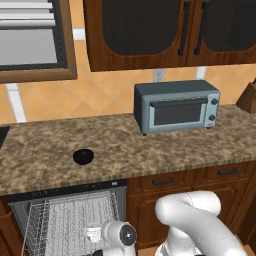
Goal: Pick up the cup and bowl from the counter, place them in the dishwasher, and close the dishwasher door.
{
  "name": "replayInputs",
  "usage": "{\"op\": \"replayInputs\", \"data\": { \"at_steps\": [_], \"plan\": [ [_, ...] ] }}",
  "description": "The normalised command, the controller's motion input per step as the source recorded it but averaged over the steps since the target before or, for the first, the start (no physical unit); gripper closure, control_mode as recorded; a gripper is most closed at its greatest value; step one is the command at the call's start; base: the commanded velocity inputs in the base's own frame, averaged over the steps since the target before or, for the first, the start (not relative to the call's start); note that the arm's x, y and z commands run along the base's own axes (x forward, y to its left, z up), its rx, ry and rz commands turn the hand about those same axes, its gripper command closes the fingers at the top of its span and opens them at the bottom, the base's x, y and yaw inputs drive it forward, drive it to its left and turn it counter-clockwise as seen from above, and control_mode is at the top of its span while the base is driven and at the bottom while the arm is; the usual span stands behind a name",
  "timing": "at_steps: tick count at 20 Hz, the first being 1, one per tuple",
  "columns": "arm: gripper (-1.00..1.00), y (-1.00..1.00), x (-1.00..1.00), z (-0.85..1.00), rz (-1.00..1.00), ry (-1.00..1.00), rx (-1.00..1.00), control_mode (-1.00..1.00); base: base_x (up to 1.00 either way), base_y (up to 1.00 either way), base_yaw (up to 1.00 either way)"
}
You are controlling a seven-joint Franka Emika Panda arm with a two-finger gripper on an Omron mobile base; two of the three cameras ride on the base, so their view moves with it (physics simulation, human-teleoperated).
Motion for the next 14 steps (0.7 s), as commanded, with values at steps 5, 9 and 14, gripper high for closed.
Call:
{"op": "replayInputs", "data": {
  "at_steps": [5, 9, 14],
  "plan": [
    [1.00, -0.02, 0.39, -0.25, 0.00, 0.00, 0.11, -1.00, 0.00, 0.00, 0.00],
    [1.00, 0.00, 0.40, -0.22, 0.00, 0.01, 0.08, -1.00, 0.00, 0.00, 0.00],
    [1.00, 0.02, 0.39, -0.37, 0.00, 0.00, 0.05, -1.00, 0.00, 0.00, 0.00]
  ]
}}
